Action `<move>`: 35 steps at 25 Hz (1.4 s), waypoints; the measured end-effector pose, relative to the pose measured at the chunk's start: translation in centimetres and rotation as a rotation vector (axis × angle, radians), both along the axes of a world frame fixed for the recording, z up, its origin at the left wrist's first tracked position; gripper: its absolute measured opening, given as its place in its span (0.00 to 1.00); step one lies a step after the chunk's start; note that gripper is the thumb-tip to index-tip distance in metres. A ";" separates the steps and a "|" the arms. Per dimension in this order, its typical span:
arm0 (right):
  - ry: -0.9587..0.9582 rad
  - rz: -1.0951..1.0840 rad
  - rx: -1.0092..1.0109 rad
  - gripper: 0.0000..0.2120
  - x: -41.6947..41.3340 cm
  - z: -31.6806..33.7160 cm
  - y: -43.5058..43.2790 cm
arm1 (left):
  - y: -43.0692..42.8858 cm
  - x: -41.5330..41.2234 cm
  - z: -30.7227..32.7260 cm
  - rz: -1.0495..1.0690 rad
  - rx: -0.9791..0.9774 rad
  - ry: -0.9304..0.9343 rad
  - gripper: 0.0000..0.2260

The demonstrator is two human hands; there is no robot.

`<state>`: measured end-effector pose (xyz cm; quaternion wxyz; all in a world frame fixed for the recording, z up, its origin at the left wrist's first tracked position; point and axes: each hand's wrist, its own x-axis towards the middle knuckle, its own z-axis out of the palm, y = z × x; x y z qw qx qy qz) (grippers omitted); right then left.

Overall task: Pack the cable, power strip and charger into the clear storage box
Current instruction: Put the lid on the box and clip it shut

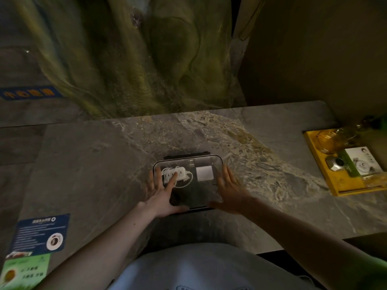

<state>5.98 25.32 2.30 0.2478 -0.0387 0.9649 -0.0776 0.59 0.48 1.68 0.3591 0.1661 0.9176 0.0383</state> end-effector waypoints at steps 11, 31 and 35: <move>0.048 0.282 0.164 0.63 -5.4 -0.4 -0.3 | 2.1 -2.8 0.9 -0.240 -0.062 0.088 0.65; -0.089 0.316 0.107 0.76 -8.9 -1.6 -0.6 | 3.6 -5.2 0.0 -0.309 -0.150 0.043 0.69; -0.117 0.318 0.103 0.76 -9.1 -1.4 -0.6 | 3.7 -5.4 0.0 -0.308 -0.157 0.027 0.70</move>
